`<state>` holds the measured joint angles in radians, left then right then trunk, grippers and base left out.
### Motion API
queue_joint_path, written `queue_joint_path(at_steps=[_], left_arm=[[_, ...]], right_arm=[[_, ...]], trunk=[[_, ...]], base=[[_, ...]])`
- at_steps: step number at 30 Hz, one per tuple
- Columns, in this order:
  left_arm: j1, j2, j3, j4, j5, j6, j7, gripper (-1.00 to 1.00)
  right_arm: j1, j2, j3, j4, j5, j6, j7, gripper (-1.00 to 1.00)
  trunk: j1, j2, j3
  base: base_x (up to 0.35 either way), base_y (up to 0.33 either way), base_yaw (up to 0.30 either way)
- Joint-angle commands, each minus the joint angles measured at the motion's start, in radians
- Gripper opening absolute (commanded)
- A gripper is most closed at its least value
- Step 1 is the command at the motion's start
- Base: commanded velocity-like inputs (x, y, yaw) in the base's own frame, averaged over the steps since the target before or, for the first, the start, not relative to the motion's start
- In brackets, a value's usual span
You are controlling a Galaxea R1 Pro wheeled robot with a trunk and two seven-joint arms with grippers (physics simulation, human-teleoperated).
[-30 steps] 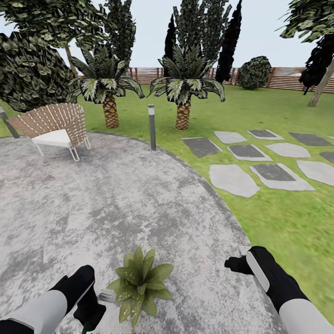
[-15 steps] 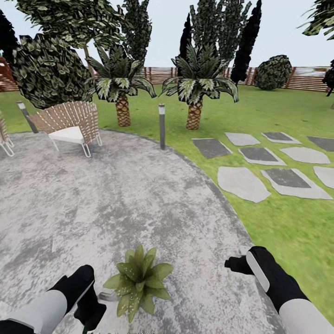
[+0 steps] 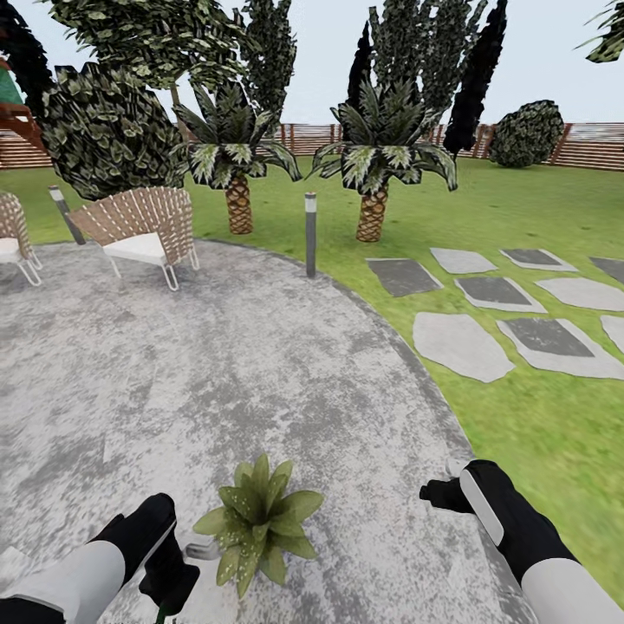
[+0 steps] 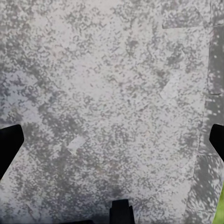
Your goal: Pick up the pesticide atomizer in the garden and spray insectifuge to fully cover both potted plants in the garden.
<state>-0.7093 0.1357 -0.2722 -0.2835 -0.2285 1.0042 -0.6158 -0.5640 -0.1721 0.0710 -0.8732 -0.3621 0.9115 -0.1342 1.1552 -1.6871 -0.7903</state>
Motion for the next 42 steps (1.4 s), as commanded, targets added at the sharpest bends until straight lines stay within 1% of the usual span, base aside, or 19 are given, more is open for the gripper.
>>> queue_joint_path(at_steps=[1,3,6,18,23,31,42], left_arm=[[-0.004,0.000,-0.002,-0.002,-0.011,0.002,-0.010,-1.00],[-0.040,-0.002,-0.004,-0.003,-0.012,0.002,-0.010,-1.00],[-0.059,-0.004,-0.005,-0.006,-0.014,0.002,-0.010,-1.00],[-0.065,-0.003,-0.008,-0.009,-0.020,0.002,-0.010,-1.00],[-0.065,-0.003,-0.008,-0.009,-0.020,0.002,-0.010,-1.00],[-0.065,-0.002,-0.010,-0.009,-0.021,0.002,-0.009,-1.00],[-0.065,-0.002,-0.012,-0.009,-0.022,0.002,-0.009,-1.00]], right_arm=[[-0.001,-0.001,0.004,-0.001,-0.011,0.003,-0.010,1.00],[-0.001,-0.001,0.004,-0.001,-0.011,0.002,-0.010,1.00],[-0.001,-0.001,0.004,-0.001,-0.011,0.002,-0.010,1.00],[-0.001,-0.001,0.004,-0.001,-0.011,0.002,-0.010,1.00],[-0.001,-0.001,0.004,-0.001,-0.011,0.002,-0.010,1.00],[-0.001,-0.001,0.004,-0.001,-0.011,0.002,-0.010,1.00],[-0.001,-0.001,0.004,-0.001,-0.011,0.002,-0.010,1.00]], trunk=[[0.000,0.000,-0.001],[0.000,0.000,-0.001],[0.000,0.000,-0.001],[0.000,0.000,-0.001],[0.000,0.000,-0.001],[0.000,0.000,-0.006],[0.000,0.000,-0.013]], base=[[0.000,0.000,0.027],[0.000,0.000,0.006],[0.000,0.000,0.001],[0.000,-0.001,0.000],[0.098,-0.196,0.015],[0.175,-0.286,0.214],[0.019,-0.026,0.250]])
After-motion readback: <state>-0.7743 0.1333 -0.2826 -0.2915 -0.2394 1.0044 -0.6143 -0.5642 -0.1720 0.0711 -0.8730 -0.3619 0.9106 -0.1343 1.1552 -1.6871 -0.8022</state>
